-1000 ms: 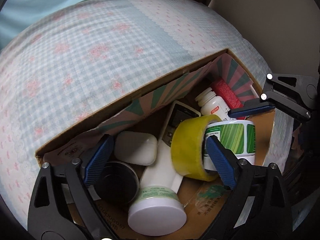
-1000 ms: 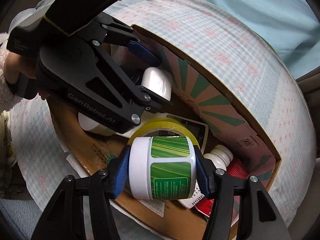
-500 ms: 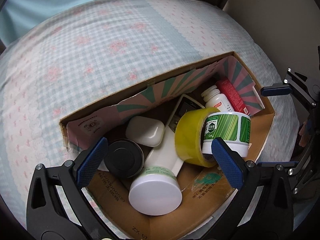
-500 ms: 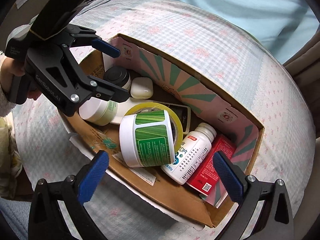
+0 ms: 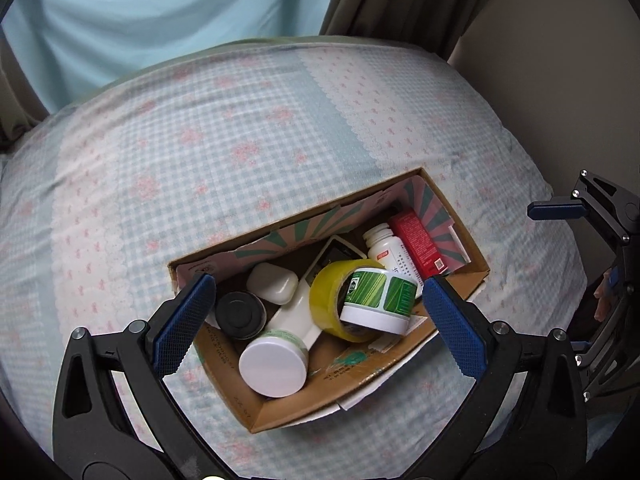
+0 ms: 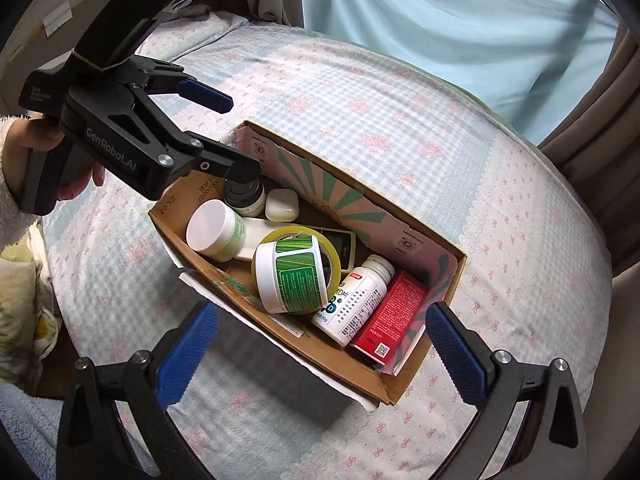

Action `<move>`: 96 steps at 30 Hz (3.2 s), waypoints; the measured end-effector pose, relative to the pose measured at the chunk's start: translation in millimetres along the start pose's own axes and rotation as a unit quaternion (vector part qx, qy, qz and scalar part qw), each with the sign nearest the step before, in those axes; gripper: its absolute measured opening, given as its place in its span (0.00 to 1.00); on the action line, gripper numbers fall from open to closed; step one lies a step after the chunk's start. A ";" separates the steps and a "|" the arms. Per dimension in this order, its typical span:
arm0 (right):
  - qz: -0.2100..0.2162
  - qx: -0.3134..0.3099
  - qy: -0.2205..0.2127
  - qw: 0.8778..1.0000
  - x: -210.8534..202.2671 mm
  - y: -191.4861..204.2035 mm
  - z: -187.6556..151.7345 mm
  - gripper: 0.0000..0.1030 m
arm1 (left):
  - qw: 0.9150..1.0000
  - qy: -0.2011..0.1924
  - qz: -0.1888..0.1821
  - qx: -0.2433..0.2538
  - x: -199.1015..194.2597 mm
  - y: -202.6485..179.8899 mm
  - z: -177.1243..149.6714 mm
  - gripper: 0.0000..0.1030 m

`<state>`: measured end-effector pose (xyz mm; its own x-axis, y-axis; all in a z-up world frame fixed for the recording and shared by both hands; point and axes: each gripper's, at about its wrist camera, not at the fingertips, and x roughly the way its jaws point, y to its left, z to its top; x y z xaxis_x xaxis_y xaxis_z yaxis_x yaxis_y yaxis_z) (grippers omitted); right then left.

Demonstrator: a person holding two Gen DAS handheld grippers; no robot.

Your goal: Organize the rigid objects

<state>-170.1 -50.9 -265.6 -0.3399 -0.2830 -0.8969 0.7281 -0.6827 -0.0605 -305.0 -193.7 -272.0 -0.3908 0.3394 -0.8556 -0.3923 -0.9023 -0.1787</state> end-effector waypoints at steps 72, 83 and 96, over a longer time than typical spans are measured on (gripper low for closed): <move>-0.188 0.271 -0.181 0.927 -294.5 -68.8 -42.3 1.00 | 0.960 -0.216 0.135 -0.113 -253.0 -190.7 -11.4 1.00; -0.190 0.277 -0.184 0.924 -297.1 -67.6 -44.8 1.00 | 0.961 -0.217 0.135 -0.104 -254.5 -193.5 -12.4 1.00; -0.199 0.285 -0.188 0.919 -301.5 -65.2 -48.2 1.00 | 0.962 -0.220 0.134 -0.090 -254.6 -200.3 -14.0 1.00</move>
<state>-86.4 111.4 -12.4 -0.7710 -0.0744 -0.6325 0.1078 -0.9941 -0.0145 -115.3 -103.1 -25.1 -0.7882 0.1322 -0.6010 -0.0932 -0.9910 -0.0959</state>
